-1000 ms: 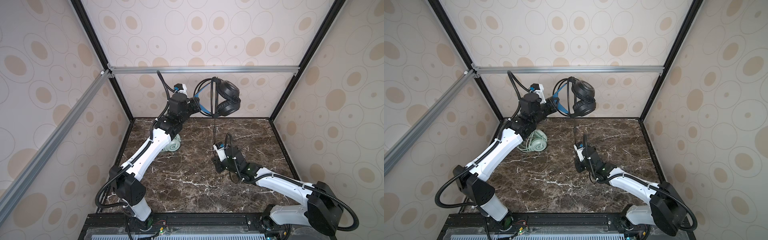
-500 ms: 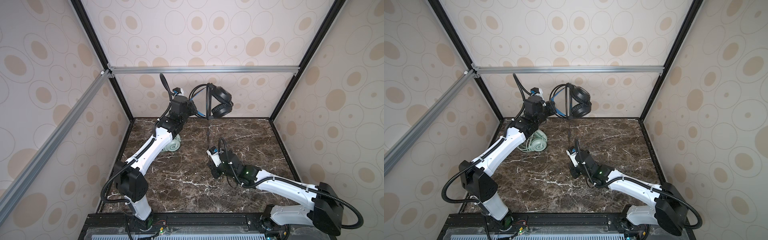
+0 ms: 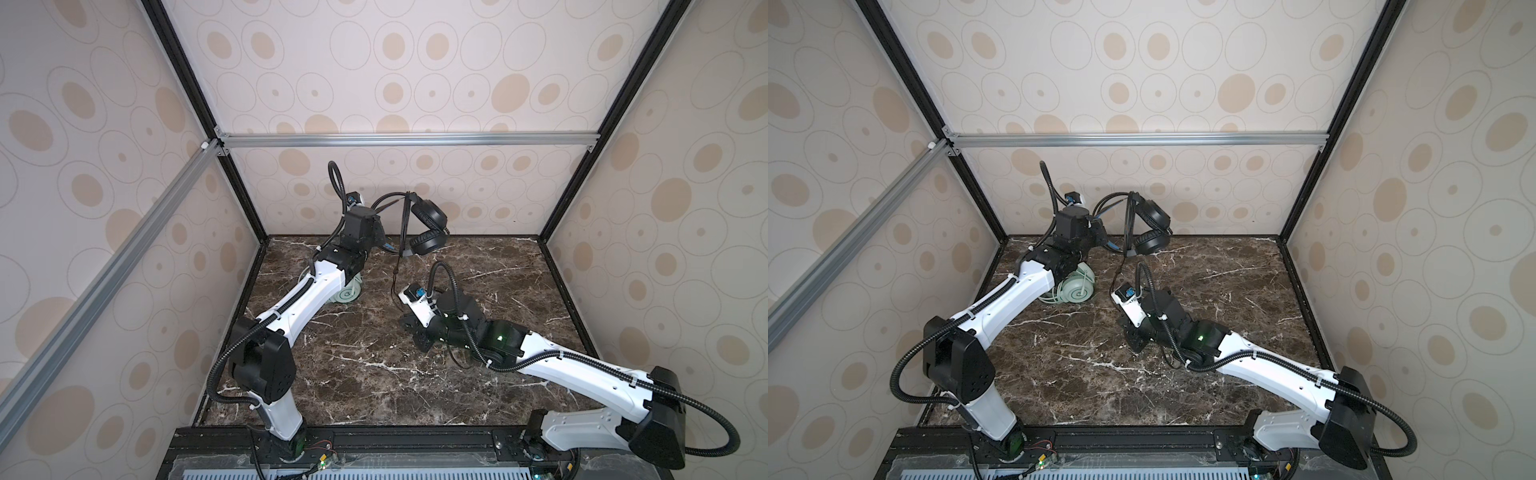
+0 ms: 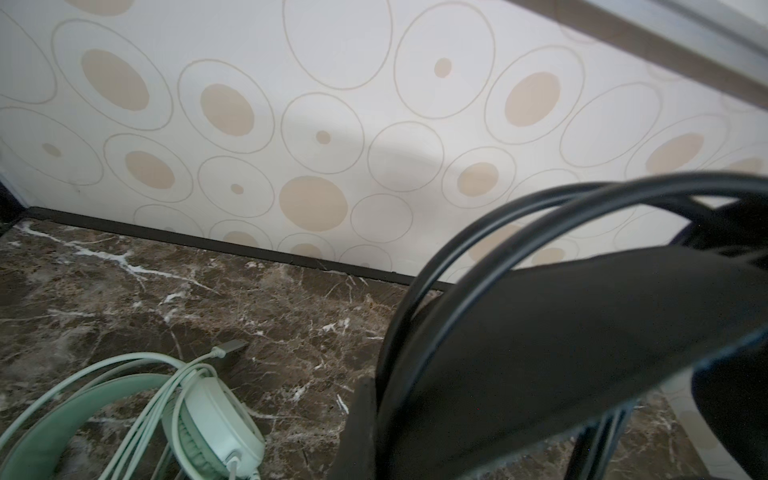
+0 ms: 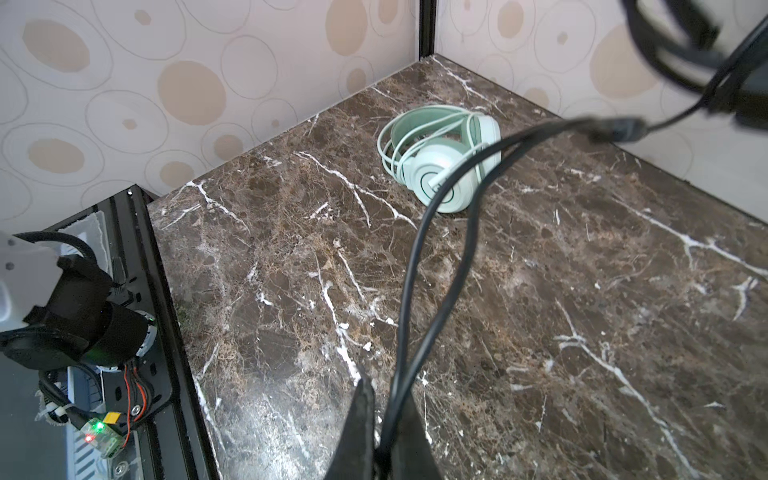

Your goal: Wrap the headphones

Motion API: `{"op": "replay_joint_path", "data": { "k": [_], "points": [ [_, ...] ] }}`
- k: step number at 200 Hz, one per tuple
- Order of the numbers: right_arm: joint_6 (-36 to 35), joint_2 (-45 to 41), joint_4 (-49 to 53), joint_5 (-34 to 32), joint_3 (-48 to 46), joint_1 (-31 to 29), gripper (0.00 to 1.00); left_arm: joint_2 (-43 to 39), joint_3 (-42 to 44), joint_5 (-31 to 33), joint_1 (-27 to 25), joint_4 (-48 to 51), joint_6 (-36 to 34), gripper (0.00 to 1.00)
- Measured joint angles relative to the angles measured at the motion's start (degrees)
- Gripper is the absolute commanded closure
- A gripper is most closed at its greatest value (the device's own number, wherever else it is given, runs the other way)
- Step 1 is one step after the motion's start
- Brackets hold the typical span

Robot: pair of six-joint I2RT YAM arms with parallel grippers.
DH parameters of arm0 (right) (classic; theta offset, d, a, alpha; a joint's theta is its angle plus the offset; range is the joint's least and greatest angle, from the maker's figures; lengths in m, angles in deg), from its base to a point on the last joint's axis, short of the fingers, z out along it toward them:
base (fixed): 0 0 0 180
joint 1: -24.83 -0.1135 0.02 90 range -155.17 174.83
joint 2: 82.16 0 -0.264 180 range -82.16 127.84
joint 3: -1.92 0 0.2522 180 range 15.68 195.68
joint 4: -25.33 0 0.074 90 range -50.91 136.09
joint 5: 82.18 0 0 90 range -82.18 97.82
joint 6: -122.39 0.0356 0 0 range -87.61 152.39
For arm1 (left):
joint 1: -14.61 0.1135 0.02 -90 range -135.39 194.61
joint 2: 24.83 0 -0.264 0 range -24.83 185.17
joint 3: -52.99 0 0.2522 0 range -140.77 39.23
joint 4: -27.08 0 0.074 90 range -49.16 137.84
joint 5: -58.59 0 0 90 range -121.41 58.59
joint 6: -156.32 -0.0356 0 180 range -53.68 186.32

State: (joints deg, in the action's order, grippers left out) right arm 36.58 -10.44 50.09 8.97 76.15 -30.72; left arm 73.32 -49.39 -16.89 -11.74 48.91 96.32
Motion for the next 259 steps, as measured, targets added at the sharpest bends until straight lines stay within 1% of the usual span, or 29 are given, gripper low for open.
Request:
{"op": "replay_joint_path", "data": {
  "k": [33,54,112,151,197,217,259],
  "points": [
    [-3.5,0.4,3.1,0.2,6.3,0.2,1.0,-0.6,6.6,0.5,0.0,0.0,-2.3,1.0],
    [-5.7,1.3,5.7,0.3,10.7,1.4,1.0,-2.2,10.4,0.5,-0.1,0.4,-4.2,1.0],
    [-11.1,4.2,14.1,2.8,21.9,9.4,1.0,-10.4,17.4,-0.4,-1.0,-0.8,-11.6,1.0],
    [-14.6,8.9,20.2,2.7,29.4,12.3,1.0,-14.3,20.1,-2.7,-2.9,-1.2,-18.2,1.0],
    [-20.7,15.1,29.4,3.5,39.0,15.2,1.0,-17.7,22.6,-8.0,-3.8,0.9,-24.2,1.0],
    [-22.9,16.3,32.7,4.7,41.1,16.7,1.0,-19.8,23.8,-9.8,-3.8,1.8,-25.8,1.0],
    [-25.9,16.6,37.4,7.1,42.5,19.6,1.0,-23.6,24.7,-13.0,-3.8,3.4,-27.5,1.0]
  ]
}}
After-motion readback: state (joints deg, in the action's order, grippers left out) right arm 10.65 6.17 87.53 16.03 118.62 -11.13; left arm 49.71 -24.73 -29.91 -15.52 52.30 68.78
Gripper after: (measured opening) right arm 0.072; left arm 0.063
